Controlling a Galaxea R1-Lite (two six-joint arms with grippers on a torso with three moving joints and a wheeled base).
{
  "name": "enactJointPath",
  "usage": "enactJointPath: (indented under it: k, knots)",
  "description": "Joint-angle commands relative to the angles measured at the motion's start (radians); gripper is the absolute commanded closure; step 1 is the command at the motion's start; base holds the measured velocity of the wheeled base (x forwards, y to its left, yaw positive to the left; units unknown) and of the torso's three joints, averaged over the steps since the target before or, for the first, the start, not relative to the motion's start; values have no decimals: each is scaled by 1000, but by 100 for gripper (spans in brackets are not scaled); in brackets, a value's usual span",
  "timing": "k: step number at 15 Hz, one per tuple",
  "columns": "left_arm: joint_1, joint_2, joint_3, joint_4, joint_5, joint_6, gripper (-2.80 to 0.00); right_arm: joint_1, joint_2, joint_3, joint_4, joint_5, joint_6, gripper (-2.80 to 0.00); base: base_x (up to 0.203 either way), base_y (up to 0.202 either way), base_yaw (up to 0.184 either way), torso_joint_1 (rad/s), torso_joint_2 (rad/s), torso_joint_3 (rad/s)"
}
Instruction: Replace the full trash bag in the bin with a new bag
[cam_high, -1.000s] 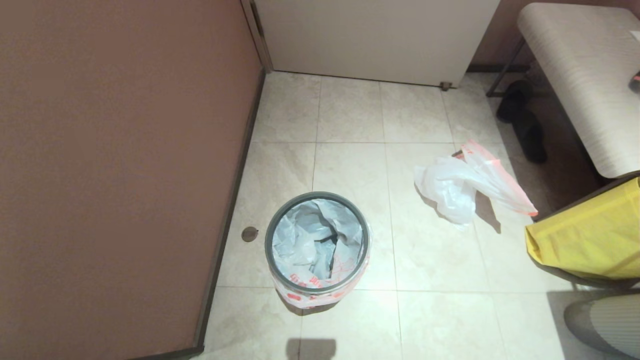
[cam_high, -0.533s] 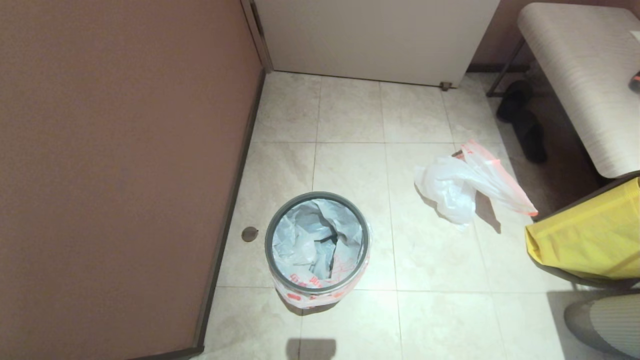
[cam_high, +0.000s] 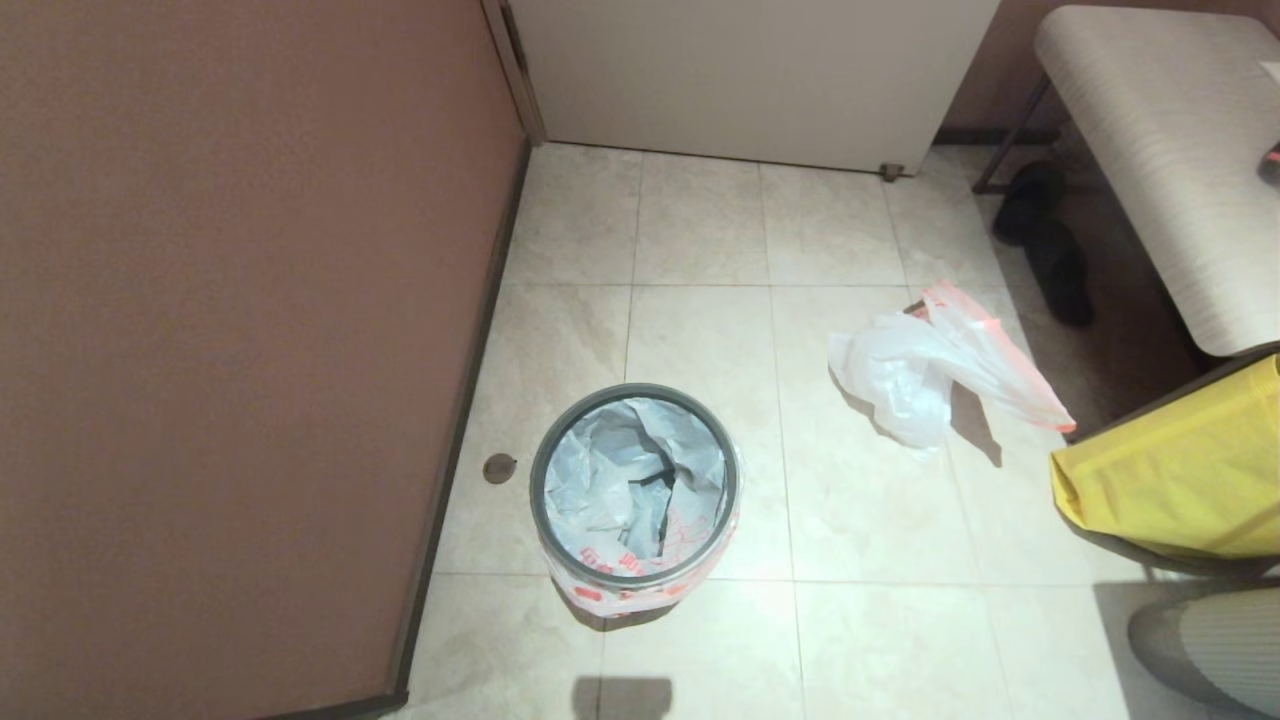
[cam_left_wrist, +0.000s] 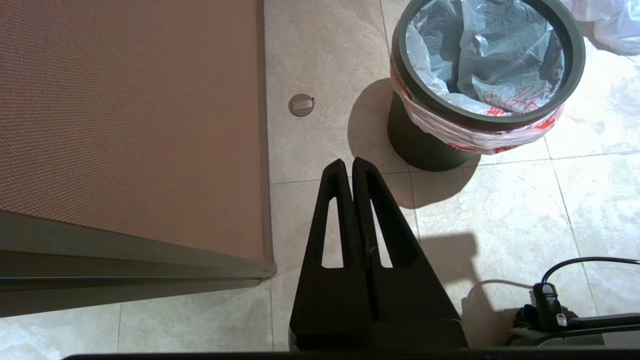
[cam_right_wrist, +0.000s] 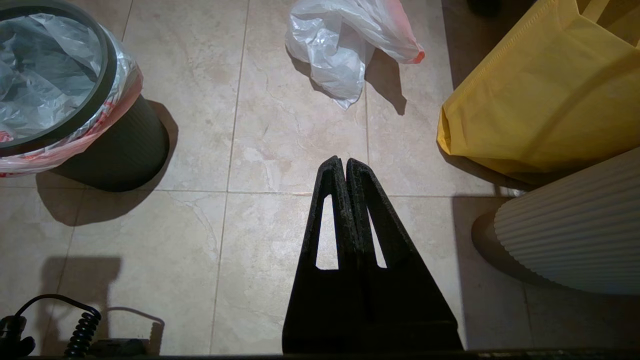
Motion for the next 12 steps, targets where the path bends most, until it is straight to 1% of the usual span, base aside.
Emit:
enactJointPath:
  k: [1,10,12]
  knots:
    - [0,2,0,0,0,1,0,0,2,0,-1,0,-2,0,0,0,0,0,0,0]
    - [0,2,0,0,0,1,0,0,2,0,-1,0,-1,0,0,0,0,0,0,0]
    - [0,2,0,0,0,1,0,0,2,0,-1,-4,30,0,0,0,0,0,0,0]
